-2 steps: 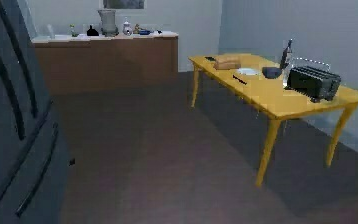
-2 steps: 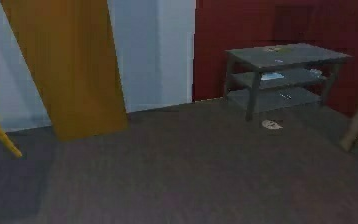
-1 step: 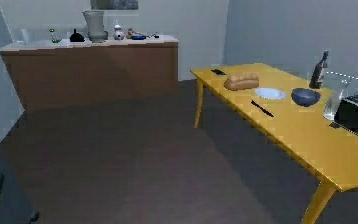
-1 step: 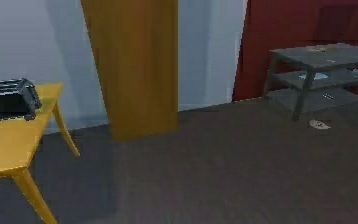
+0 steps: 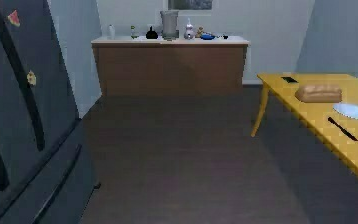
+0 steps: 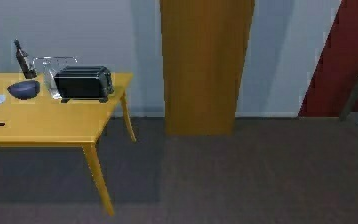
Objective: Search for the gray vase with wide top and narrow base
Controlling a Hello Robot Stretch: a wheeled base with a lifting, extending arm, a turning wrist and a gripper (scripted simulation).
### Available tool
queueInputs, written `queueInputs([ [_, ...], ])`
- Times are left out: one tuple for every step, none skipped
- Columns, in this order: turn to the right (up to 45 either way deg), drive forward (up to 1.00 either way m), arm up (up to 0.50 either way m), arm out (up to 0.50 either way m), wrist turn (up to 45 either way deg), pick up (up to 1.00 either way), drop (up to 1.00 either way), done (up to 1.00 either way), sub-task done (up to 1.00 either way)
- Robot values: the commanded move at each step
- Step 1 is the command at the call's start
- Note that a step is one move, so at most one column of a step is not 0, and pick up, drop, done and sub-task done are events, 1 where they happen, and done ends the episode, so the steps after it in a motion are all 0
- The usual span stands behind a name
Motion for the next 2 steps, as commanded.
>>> queueInputs([
  [0.0,1.00,0.00,0.00,0.0,0.00,0.00,0.00,0.00],
  [0.0,0.50,0.00,0.00,0.0,0.00,0.00,0.00,0.00],
])
